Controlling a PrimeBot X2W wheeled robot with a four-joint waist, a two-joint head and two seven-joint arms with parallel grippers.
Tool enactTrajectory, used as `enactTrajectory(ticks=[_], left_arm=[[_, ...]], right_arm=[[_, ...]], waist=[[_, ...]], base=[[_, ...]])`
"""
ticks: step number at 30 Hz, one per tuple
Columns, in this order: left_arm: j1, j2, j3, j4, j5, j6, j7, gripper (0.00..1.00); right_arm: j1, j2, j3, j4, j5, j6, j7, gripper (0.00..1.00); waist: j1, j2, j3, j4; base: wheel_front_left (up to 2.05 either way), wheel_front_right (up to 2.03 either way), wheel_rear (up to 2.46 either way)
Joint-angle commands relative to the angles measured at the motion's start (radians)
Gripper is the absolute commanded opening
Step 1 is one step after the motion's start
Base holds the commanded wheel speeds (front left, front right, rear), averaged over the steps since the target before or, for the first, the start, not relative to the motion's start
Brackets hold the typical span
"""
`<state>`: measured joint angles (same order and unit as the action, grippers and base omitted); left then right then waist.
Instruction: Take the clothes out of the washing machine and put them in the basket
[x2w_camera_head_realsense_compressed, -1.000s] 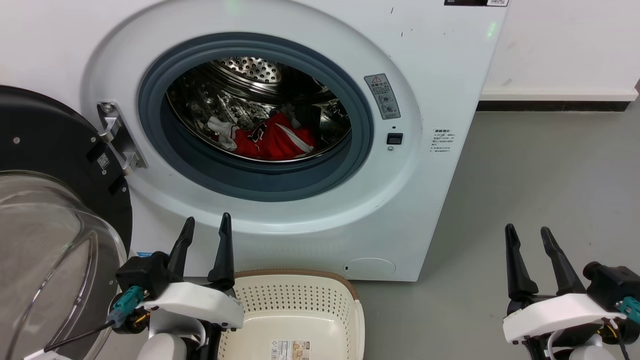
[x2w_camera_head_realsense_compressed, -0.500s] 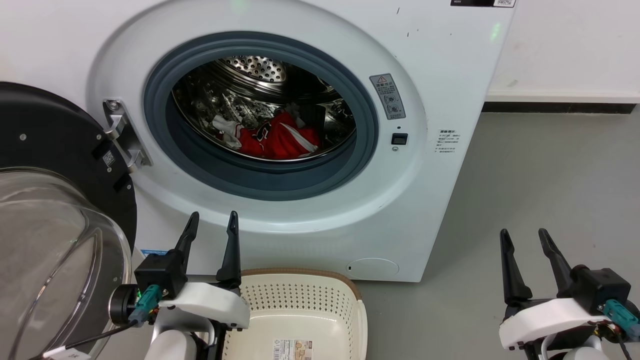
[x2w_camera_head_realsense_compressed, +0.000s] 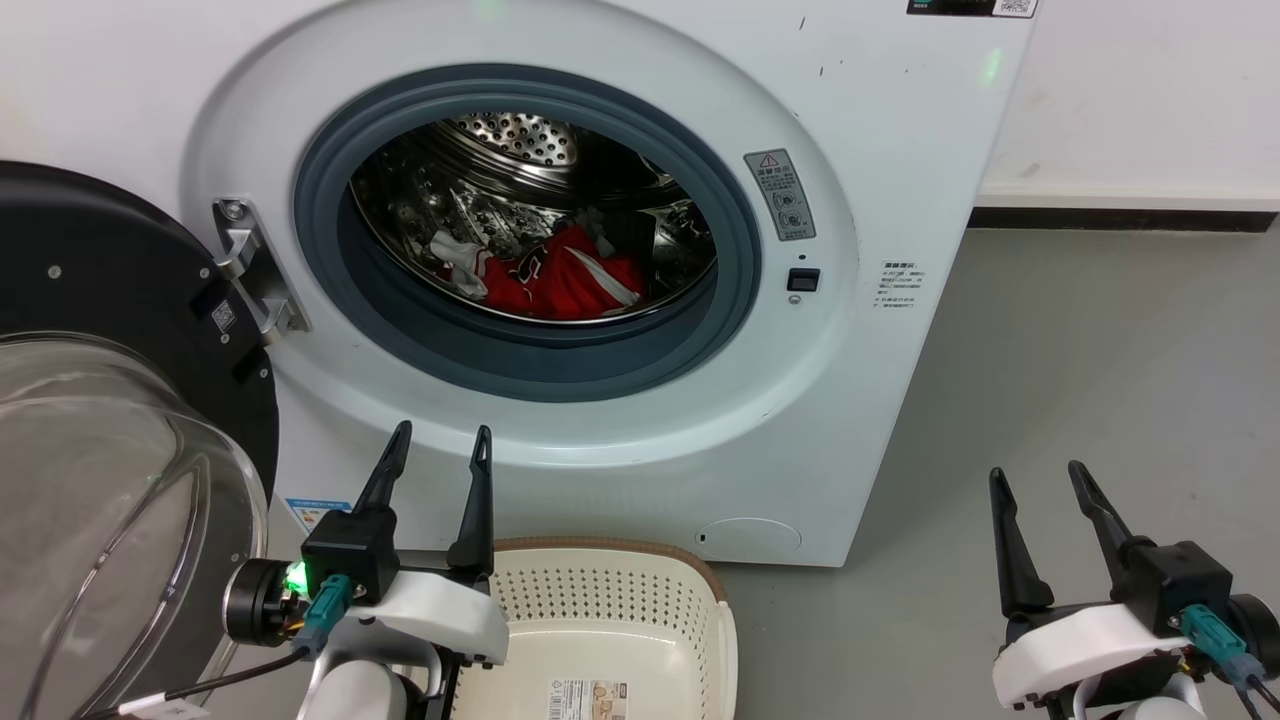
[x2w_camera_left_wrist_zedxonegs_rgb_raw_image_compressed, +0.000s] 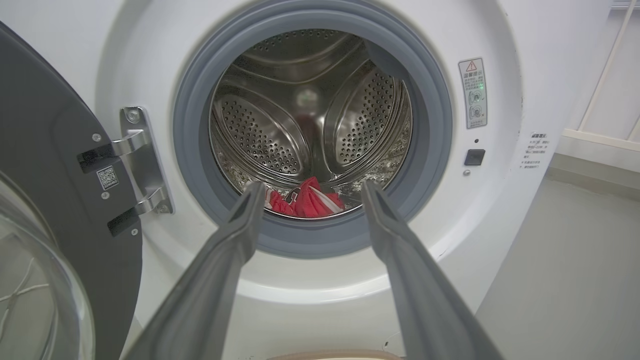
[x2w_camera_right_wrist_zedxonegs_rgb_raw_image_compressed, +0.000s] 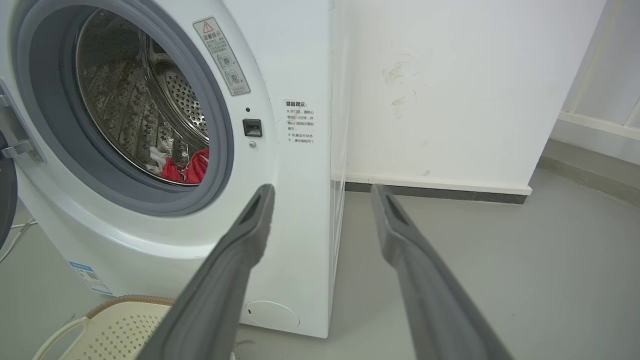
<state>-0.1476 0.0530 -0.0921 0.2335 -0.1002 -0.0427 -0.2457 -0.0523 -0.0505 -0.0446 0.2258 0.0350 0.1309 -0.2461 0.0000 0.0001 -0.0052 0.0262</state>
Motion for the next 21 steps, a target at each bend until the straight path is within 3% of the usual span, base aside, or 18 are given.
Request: enactTrajectory(ticks=[1,21], left_arm=[[-0.012,0.003,-0.003,0.001,0.021,0.008,-0.008,1.0],[-0.017,-0.001,0.002,0.01,0.052,0.005,-0.021,1.0]], right_arm=[[-0.011,0.001,0.0,0.001,-0.019,0.0,-0.008,1.0],[-0.018,0.001,0.005,0.02,-0.051,0.0,-0.019,1.0]], waist=[[0.0,-0.0001,0.001,0.001],[0.0,-0.0001,0.007,0.001]], base=[[0.0,0.0,0.0],[0.0,0.0,0.0]])
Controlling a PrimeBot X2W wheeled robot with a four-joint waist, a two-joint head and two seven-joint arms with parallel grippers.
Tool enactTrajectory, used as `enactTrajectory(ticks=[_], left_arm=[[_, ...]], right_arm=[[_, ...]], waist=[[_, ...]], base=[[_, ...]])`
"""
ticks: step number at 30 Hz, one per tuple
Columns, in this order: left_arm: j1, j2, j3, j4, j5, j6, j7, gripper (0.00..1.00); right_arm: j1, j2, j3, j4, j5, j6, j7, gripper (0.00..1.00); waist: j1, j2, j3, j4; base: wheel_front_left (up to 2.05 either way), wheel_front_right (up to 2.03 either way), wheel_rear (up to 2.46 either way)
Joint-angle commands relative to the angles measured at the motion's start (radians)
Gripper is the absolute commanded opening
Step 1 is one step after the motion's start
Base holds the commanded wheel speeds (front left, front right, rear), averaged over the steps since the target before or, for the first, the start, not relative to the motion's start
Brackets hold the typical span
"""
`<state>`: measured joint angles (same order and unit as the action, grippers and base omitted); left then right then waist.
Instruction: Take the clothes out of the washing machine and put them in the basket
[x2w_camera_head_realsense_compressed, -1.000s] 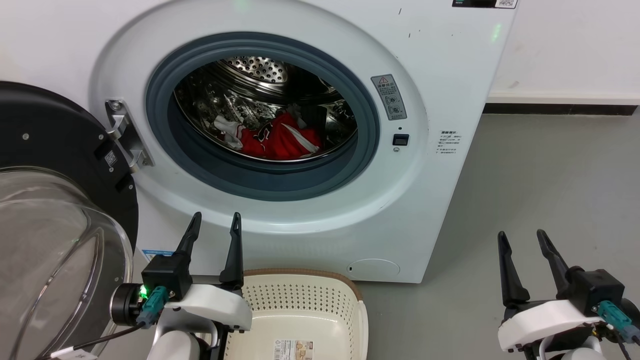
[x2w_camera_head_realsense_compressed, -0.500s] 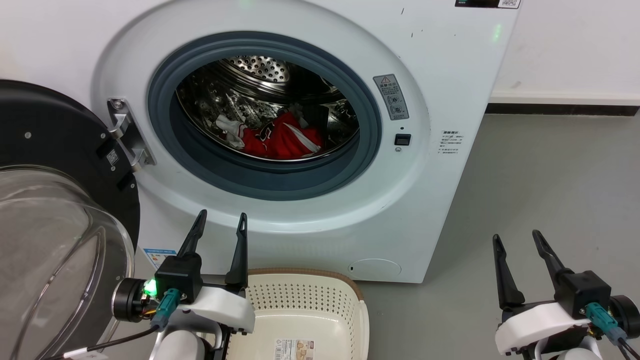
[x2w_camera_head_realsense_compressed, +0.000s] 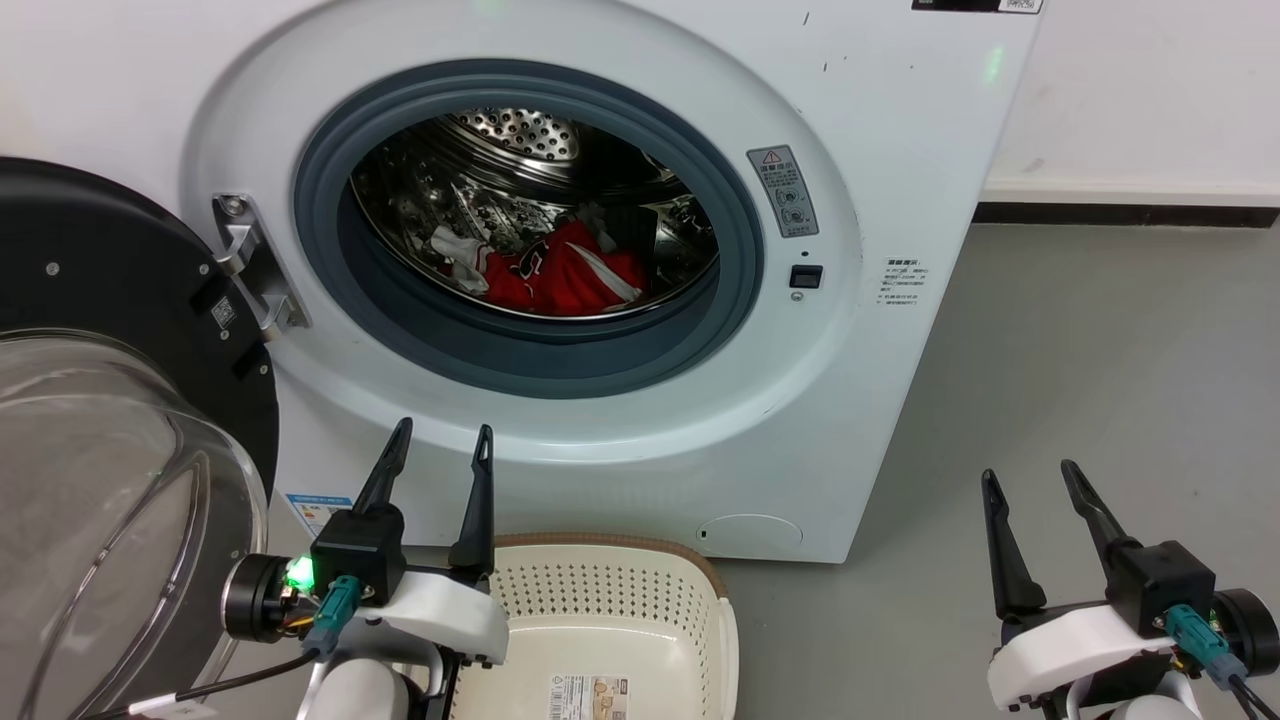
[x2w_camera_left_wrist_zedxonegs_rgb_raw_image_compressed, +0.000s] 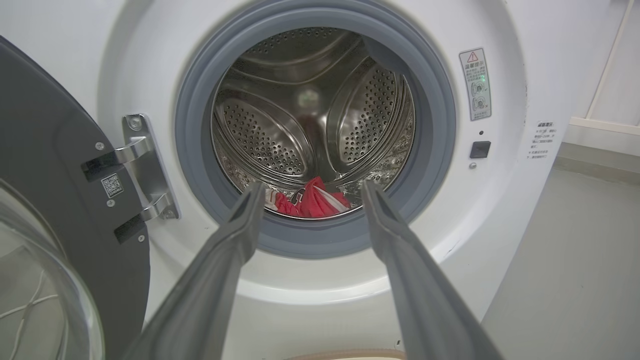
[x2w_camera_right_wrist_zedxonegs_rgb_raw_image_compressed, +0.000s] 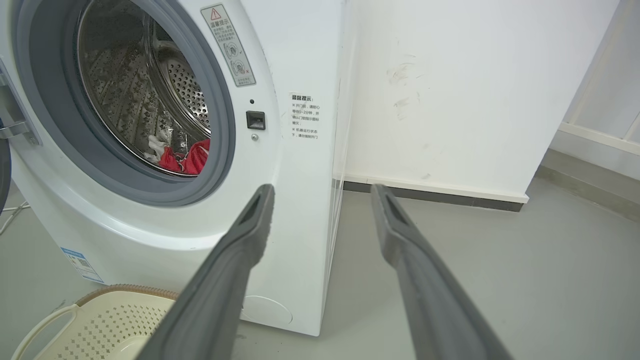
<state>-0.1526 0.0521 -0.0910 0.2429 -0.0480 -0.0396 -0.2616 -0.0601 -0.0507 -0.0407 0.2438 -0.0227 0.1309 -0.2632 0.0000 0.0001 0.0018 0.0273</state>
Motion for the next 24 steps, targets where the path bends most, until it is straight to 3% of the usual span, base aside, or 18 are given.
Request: enactTrajectory(ticks=[1,10,24], left_arm=[[-0.013,0.0,0.003,0.0,-0.002,0.002,-0.005,1.0],[-0.044,-0.001,0.005,-0.009,-0.005,0.012,-0.005,1.0],[-0.289,0.019,0.05,0.05,0.012,0.053,-0.004,1.0]], right_arm=[[-0.01,0.001,0.001,0.002,0.007,0.0,-0.002,1.0],[-0.03,0.001,0.009,-0.02,0.007,0.0,0.001,1.0],[-0.139,0.001,0.063,-0.106,0.023,0.0,0.011,1.0]], waist=[[0.0,-0.0001,0.001,0.0],[0.0,-0.0001,0.047,-0.001],[0.0,-0.0001,0.283,-0.063]], base=[[0.0,0.0,0.0],[0.0,0.0,0.0],[0.0,0.0,0.0]])
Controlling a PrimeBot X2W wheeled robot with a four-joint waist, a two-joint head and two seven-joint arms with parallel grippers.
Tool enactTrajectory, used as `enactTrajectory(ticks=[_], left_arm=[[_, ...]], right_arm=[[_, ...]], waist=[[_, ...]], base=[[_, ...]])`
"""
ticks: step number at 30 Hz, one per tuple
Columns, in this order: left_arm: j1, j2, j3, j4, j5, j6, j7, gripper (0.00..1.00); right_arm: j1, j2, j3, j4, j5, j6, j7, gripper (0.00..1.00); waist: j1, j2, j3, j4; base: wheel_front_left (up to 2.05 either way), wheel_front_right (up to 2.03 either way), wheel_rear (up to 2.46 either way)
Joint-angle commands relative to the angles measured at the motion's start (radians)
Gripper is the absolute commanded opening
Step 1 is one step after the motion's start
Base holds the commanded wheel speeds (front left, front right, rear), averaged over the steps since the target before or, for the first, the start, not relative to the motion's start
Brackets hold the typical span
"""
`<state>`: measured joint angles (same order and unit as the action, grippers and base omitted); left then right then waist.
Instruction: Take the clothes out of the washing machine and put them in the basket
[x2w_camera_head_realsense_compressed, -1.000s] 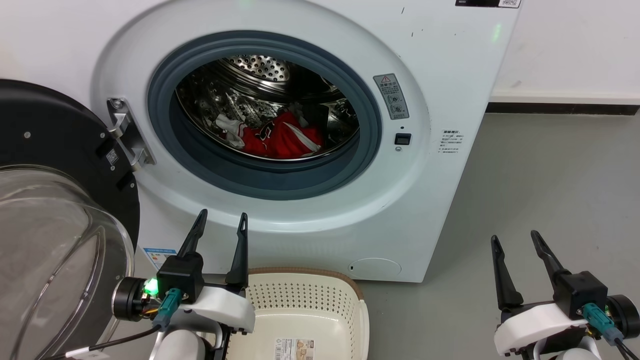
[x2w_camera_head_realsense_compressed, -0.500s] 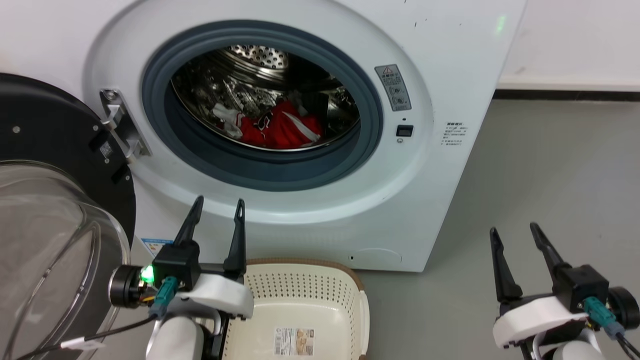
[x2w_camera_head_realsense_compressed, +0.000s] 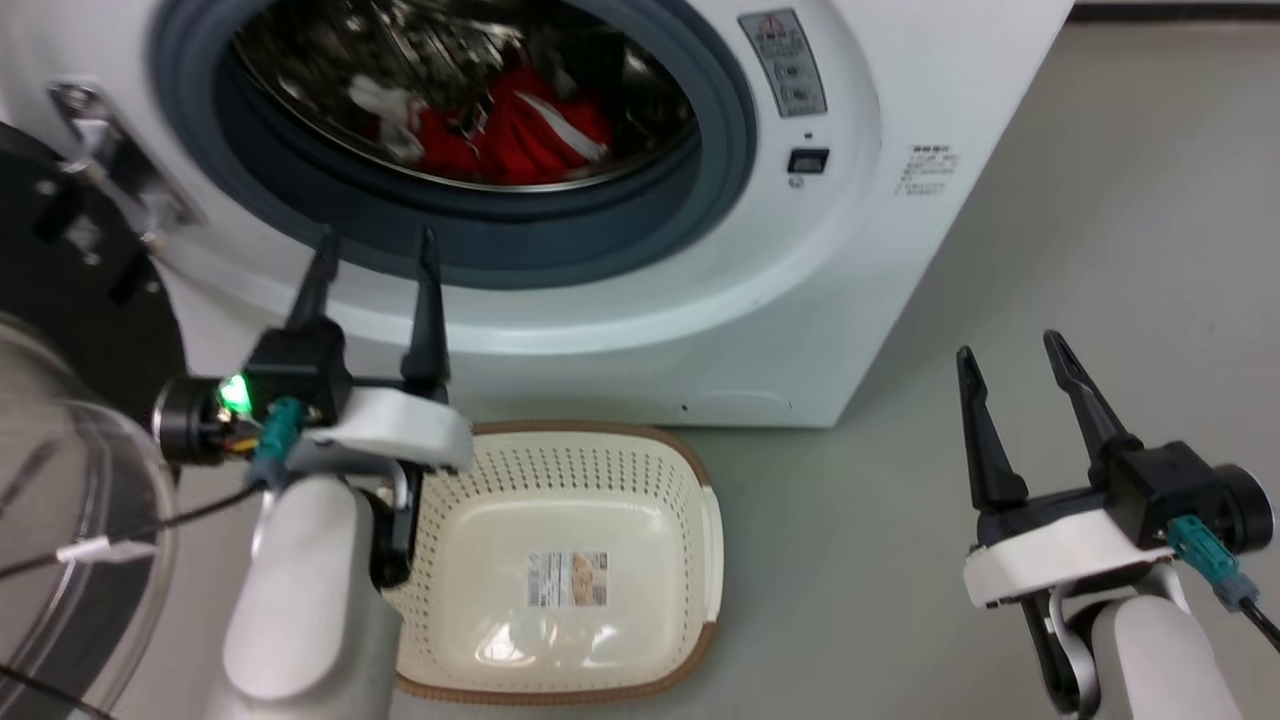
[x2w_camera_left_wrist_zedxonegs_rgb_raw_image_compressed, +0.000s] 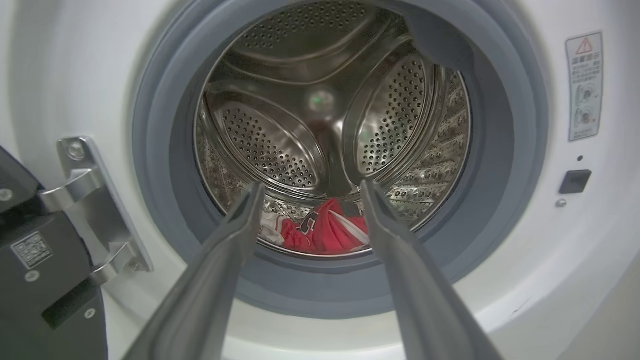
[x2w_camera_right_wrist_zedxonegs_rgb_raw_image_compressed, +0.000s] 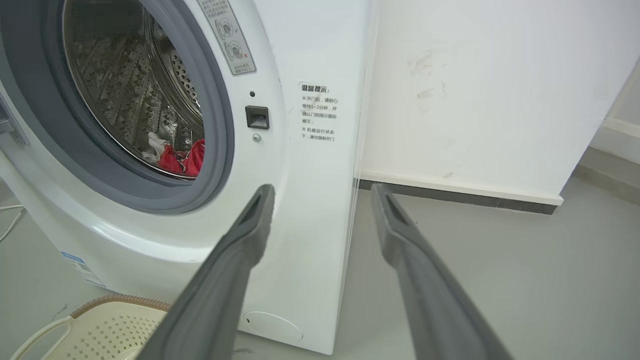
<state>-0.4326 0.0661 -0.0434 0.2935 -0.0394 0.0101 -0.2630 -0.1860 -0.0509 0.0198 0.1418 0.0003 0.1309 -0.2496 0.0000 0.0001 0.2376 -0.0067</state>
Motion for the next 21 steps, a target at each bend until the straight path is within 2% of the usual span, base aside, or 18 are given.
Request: enactTrajectory(ticks=[1,11,21], left_arm=[[-0.029,0.009,0.008,0.01,0.004,0.004,-0.003,1.0],[-0.277,0.085,0.046,0.164,0.006,-0.016,-0.003,1.0],[-0.546,0.166,0.029,0.372,0.039,-0.03,0.004,1.0]], right_arm=[[-0.022,0.001,0.009,-0.006,0.004,0.0,-0.003,1.0],[-0.104,0.002,0.095,0.005,0.069,0.0,-0.014,1.0],[-0.159,0.002,0.148,-0.004,0.118,0.0,-0.016,1.0]], waist=[[0.0,-0.0001,0.066,-0.037],[0.0,-0.0001,0.233,-0.122],[0.0,-0.0001,0.359,-0.191]], base=[[0.0,0.0,0.0],[0.0,0.0,0.0],[0.0,0.0,0.0]])
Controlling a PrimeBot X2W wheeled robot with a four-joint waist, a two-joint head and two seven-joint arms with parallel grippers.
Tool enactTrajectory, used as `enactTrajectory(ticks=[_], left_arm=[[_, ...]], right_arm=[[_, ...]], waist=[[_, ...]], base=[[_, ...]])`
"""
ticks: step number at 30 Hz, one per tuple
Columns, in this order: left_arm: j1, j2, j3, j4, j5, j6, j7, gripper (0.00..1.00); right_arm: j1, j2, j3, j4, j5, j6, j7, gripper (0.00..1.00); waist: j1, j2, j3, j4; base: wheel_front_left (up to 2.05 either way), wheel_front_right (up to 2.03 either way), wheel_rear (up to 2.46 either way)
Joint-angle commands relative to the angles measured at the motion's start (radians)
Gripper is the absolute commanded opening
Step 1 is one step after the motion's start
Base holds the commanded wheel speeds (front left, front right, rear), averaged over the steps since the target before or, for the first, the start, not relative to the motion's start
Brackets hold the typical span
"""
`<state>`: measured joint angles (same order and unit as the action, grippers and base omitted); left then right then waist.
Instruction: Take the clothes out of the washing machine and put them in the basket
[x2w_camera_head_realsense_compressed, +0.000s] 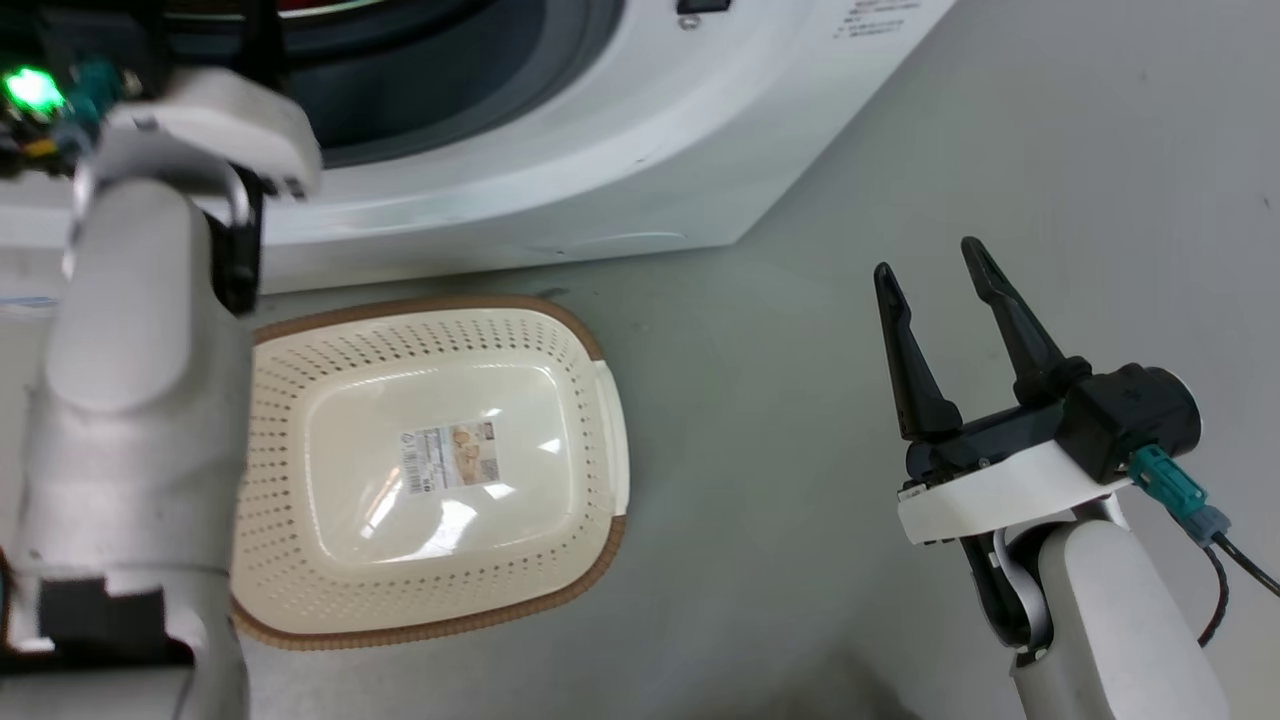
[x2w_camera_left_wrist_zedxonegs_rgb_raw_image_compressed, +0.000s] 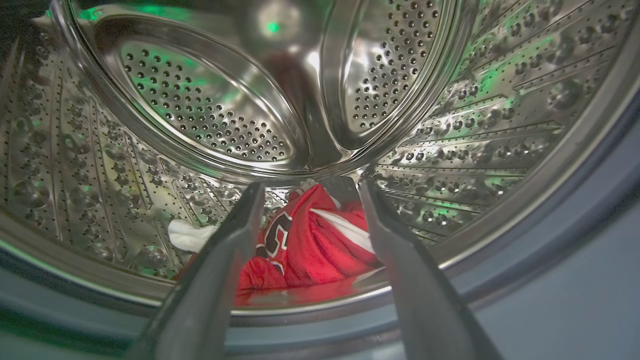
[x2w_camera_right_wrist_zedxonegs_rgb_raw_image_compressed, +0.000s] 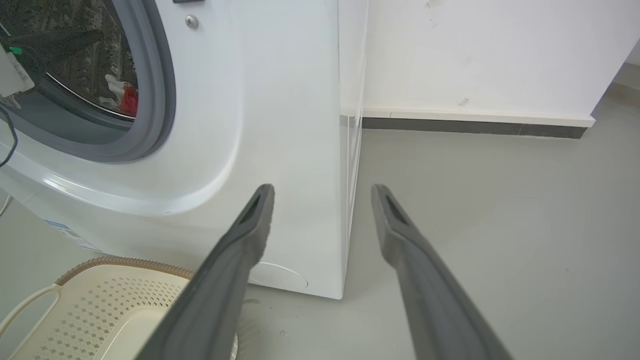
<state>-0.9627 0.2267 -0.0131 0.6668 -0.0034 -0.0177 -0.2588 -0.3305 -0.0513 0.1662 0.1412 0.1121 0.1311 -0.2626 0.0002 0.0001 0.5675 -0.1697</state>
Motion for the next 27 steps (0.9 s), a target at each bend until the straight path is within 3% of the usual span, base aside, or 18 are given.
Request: enactTrajectory(ticks=[1,4,5,14,27], left_arm=[[-0.044,0.013,-0.005,0.024,0.007,-0.005,0.009,1.0],[-0.137,0.047,-0.017,0.099,0.021,-0.015,0.053,1.0],[-0.23,0.079,-0.03,0.173,0.036,-0.026,0.119,1.0],[-0.446,0.165,-0.106,0.344,0.101,-0.071,0.356,1.0],[-0.623,0.214,-0.162,0.482,0.099,-0.106,0.728,1.0]], right_arm=[[-0.017,0.002,0.005,-0.005,0.009,-0.001,-0.003,1.0],[-0.027,0.002,0.018,-0.01,0.024,-0.001,-0.003,1.0],[-0.039,0.002,0.031,-0.014,0.042,-0.001,-0.003,1.0],[-0.069,0.002,0.073,-0.018,0.091,-0.001,-0.003,1.0],[-0.087,0.002,0.116,-0.013,0.139,-0.001,-0.003,1.0]], waist=[[-0.0002,-0.0001,0.037,-0.033],[-0.0002,-0.0001,0.063,-0.051],[-0.0002,-0.0001,0.086,-0.07],[-0.0002,-0.0001,0.142,-0.121],[-0.0002,-0.0001,0.193,-0.177]], base=[[0.0,0.0,0.0],[0.0,0.0,0.0],[0.0,0.0,0.0],[0.0,0.0,0.0],[0.0,0.0,0.0]])
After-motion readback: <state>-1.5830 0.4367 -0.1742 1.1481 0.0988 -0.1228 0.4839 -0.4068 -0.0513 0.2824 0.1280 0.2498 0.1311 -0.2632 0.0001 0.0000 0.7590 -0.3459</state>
